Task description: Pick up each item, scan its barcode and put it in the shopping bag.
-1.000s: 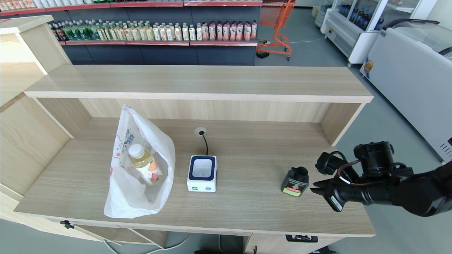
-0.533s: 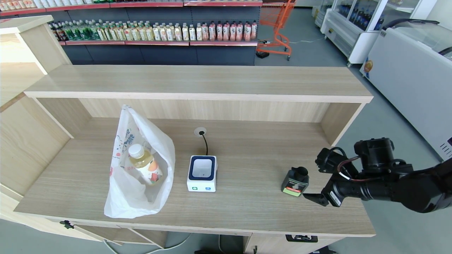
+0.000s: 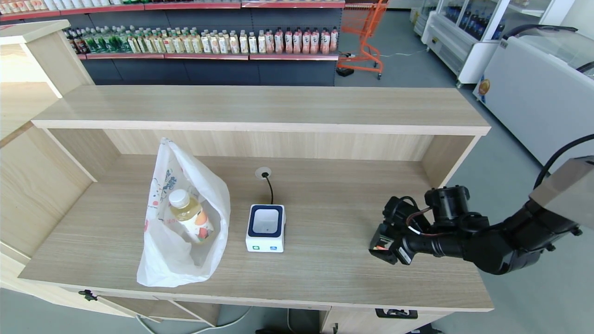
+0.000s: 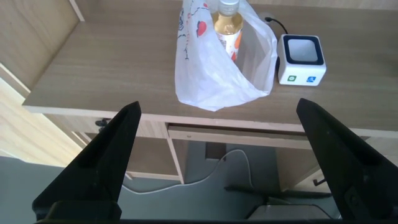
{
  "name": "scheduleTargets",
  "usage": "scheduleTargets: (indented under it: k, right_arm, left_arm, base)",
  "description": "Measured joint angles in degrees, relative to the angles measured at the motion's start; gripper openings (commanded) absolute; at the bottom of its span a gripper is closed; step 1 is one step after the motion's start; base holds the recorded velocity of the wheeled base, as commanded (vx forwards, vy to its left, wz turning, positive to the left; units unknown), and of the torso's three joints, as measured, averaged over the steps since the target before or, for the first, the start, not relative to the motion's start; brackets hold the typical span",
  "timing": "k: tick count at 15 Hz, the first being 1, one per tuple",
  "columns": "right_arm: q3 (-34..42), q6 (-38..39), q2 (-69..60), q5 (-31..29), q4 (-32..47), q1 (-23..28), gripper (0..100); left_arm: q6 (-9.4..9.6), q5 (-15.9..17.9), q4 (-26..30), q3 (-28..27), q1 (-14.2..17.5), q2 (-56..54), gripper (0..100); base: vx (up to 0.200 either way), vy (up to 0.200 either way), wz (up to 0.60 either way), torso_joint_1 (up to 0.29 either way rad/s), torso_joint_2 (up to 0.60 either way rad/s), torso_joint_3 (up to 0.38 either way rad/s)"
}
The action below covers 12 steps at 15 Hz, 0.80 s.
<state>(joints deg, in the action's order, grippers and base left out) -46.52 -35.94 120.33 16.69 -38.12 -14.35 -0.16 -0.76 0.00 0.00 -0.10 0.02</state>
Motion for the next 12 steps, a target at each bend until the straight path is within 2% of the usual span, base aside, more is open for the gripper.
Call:
scheduleTargets:
  k: [1,7,12]
  right_arm:
    - [-0.55,0.11,0.87,0.04,-0.17,-0.34,0]
    - [-0.41,0.46,1.63,-0.07,-0.55,-0.59,0]
    - [5.23,0.44,-7.44,-0.18,-3.18,1.34,0]
  left_arm:
    - [0.0,0.0,0.0,0.0,0.0,0.0,100]
    - [0.0,0.0,0.0,0.0,0.0,0.0,100]
    - [0.0,0.0,0.0,0.0,0.0,0.0,100]
  base:
    - [0.0,0.0,0.0,0.0,0.0,0.0]
    - [0.0,0.0,0.0,0.0,0.0,0.0]
    - [0.0,0.0,0.0,0.0,0.0,0.0]
